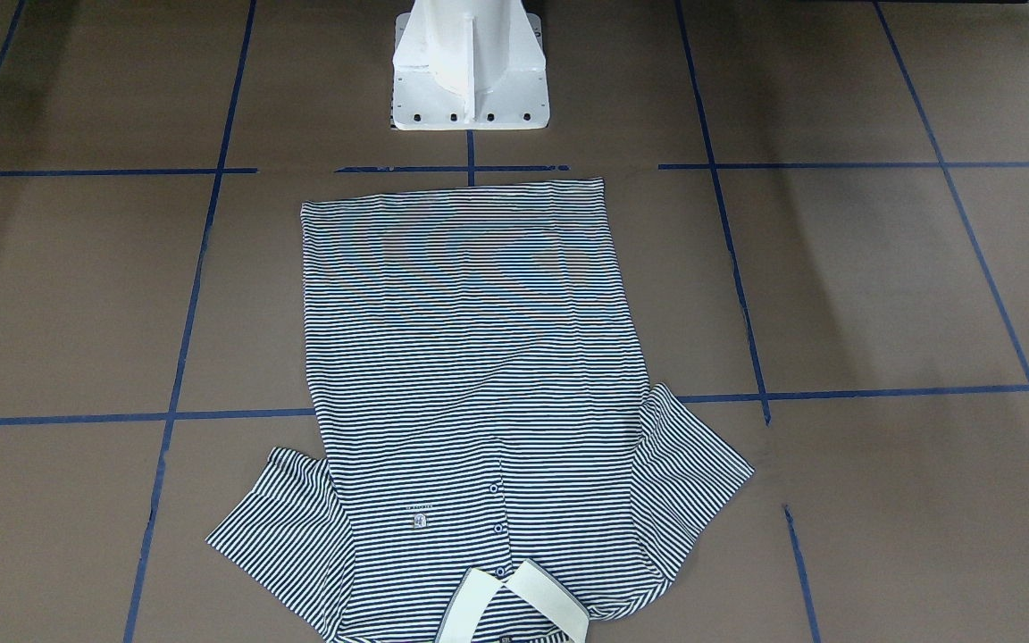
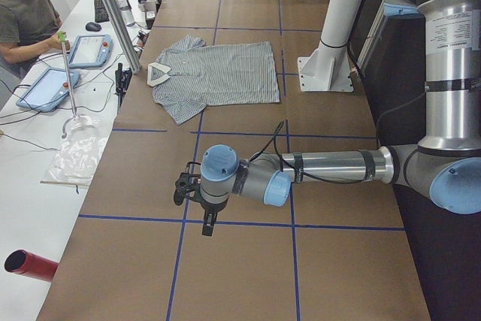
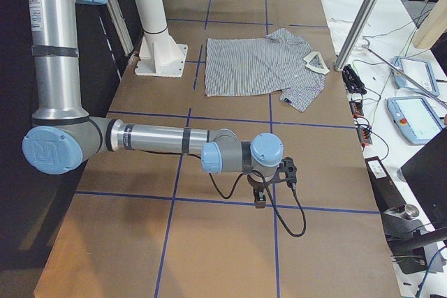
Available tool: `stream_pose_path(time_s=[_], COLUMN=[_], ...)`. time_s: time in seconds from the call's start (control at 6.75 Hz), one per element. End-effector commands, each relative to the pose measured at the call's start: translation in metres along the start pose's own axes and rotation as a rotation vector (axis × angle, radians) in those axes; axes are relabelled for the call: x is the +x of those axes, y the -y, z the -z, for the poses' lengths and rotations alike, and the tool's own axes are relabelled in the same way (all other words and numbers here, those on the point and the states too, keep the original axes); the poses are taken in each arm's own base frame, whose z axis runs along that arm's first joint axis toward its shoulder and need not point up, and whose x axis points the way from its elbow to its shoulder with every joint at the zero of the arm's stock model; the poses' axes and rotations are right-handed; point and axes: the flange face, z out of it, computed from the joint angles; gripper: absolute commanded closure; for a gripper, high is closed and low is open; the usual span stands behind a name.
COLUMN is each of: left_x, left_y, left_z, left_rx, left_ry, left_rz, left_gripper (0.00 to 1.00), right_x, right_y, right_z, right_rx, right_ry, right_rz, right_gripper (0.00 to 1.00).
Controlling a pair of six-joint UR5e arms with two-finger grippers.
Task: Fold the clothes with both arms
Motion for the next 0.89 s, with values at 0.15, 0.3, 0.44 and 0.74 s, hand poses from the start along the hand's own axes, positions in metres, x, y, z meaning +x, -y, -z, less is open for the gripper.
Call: stream_pose_path(time_s=[0.15,0.3,0.44,0.74], left_x=[0.003,0.012,0.030,0.070], left_y=[-0.003,0.011,0.041,0.091], left_z=[0.003,0.009,0.023,0.048], left_rx=[0.004,0.020,0.062,0.135], left_ry=[-0.009,-0.013,-0.034,-0.049], left_rz=[-0.005,-0.019,-0.058,-0.145], left_gripper=[0.00,0.00,0.00,0.00], right_x=[-0.021,-0.022,-0.047,-0.111], right_y=[0.013,0.015,0.038,0.083], right_z=[0.016,0.015,0.020,-0.003], right_rx=[0.035,0.031,0.044,0.030], right_ry=[0.017,0.019,0.024,0.064], right_rz=[0.034,0.036,0.084,0.187], right_gripper=[0.00,0.00,0.00,0.00])
